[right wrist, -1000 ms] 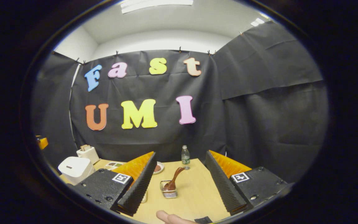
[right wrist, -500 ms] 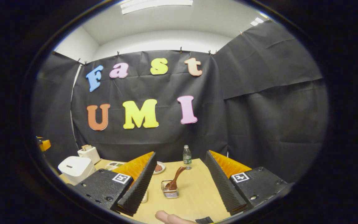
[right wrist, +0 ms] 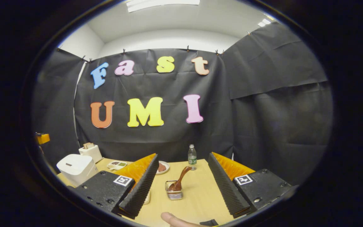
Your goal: Close the left gripper, press the button to open the rice cooker; take a wooden spoon from the chopstick holder with the right hand, scoop a spoonful of rice and pour it into the rice cooker, then put the wooden spoon back into the chopstick holder.
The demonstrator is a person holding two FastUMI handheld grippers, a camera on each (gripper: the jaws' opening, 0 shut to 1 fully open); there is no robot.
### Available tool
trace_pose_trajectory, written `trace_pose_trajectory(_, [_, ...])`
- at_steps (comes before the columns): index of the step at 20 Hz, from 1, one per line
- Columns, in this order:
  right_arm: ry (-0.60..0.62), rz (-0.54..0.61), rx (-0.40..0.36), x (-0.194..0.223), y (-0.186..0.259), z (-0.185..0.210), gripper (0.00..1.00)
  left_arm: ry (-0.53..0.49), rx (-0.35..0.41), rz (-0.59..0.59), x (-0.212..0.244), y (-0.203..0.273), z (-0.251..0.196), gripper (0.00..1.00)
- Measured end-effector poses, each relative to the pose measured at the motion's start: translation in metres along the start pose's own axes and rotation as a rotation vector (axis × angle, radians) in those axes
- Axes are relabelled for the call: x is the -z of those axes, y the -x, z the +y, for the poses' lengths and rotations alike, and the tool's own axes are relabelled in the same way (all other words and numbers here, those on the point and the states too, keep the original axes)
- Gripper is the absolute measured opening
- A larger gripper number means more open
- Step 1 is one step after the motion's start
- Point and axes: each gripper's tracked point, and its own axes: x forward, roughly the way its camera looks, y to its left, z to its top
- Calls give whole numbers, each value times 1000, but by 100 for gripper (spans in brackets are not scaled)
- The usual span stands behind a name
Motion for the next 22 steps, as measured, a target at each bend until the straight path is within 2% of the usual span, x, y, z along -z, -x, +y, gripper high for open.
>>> trace_pose_trajectory(2, [9,-8,-3,0,1,-1,99,-7,-5,25,8,-5,2,69])
trace_pose_trajectory(4, [15,-23,-2,-3,2,-1,100,-38,2,30,11,-13,1,65])
trace_pose_trajectory(5, [15,-31,-4,-5,3,-1,100,-46,15,49,18,-17,-4,48])
trace_pose_trajectory(6, [16,-37,-6,-4,4,0,99,-57,20,72,23,-17,-4,37])
trace_pose_trajectory(7, [19,-40,-10,-5,5,1,99,-73,12,91,27,-19,-2,33])
trace_pose_trajectory(8, [21,-38,-14,-3,5,2,99,-90,9,107,30,-22,-2,18])
trace_pose_trajectory(9, [22,-35,-17,-2,4,2,100,-105,8,125,34,-24,-2,13])
trace_pose_trajectory(12, [34,-31,-12,3,3,1,99,-139,-8,169,46,-21,3,14])
trace_pose_trajectory(13, [33,-27,-11,5,2,0,99,-142,-21,188,50,-29,4,0])
trace_pose_trajectory(19, [20,7,-10,21,-8,-2,100,-108,-54,350,96,-56,22,0])
trace_pose_trajectory(22, [15,1,-48,22,-7,11,100,-93,-56,416,119,-71,24,0])
